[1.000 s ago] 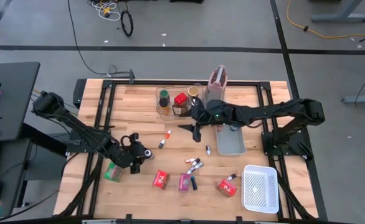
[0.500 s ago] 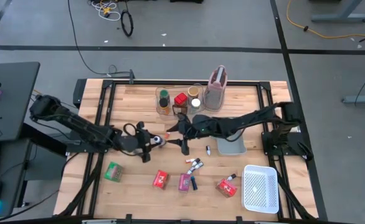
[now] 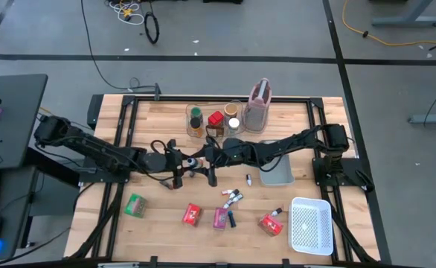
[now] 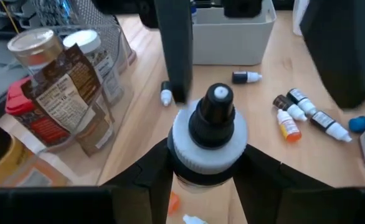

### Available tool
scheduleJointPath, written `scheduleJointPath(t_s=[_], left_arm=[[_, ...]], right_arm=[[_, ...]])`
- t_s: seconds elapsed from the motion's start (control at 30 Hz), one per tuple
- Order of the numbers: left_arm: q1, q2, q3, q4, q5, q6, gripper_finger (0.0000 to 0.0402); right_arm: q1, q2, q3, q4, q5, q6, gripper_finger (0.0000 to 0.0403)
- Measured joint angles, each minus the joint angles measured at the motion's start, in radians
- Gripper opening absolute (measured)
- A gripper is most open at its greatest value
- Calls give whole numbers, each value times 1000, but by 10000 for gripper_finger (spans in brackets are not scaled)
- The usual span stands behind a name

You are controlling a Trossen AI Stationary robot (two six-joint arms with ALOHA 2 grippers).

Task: Pick & Place Kitchen Items
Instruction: Put the large black food coloring bottle into the gray bin

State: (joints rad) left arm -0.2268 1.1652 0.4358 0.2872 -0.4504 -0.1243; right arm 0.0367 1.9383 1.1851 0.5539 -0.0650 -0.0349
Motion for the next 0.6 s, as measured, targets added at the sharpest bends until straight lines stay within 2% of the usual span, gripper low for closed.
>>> scheduleJointPath(t_s=[0.6], left_arm=[[0,0,0,101,1,81,150]], right_arm=[[-9,0,3,-21,37,-56,231]])
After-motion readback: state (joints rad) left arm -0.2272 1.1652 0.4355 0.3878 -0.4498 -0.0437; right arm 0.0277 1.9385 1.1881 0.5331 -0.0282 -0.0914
